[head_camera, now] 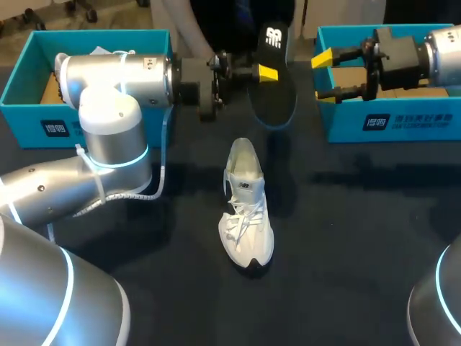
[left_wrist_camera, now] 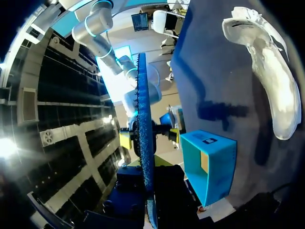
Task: Take the shoe out of the shoebox, open the shoe tongue, remove and reinsert the insole, then place the shoe into the shoebox
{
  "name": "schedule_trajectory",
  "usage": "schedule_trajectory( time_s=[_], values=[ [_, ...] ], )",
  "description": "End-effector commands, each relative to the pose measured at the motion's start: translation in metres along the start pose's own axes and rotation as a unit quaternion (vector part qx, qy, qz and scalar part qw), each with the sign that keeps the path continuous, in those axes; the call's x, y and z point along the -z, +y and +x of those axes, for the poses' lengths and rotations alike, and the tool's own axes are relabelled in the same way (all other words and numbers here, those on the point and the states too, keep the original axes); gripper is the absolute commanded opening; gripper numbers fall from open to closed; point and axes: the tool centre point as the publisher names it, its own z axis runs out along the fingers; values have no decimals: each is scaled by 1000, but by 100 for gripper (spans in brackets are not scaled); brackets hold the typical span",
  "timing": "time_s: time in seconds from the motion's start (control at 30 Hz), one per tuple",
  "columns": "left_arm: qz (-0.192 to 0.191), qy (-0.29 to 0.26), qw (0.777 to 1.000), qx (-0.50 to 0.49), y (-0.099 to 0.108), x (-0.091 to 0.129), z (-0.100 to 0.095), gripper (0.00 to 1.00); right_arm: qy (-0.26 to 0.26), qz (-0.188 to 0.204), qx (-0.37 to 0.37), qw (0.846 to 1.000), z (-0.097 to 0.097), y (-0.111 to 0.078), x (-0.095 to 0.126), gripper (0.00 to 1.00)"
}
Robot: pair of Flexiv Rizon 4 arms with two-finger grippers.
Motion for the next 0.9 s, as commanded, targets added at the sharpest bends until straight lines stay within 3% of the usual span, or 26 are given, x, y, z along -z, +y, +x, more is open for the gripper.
schedule_trajectory(
  time_s=[0.03,0.23,0.9],
  values=[
    [-11,6,1000,3,-3,4,2,0,-1,11,11,1000,0,4,-16,100],
    [-9,21,1000,12,8,4,2,0,-14,41,50,998,10,6,-29,100],
    [-14,36,999,-9,30,-2,5,0,5,38,67,997,9,17,-64,100]
  ],
)
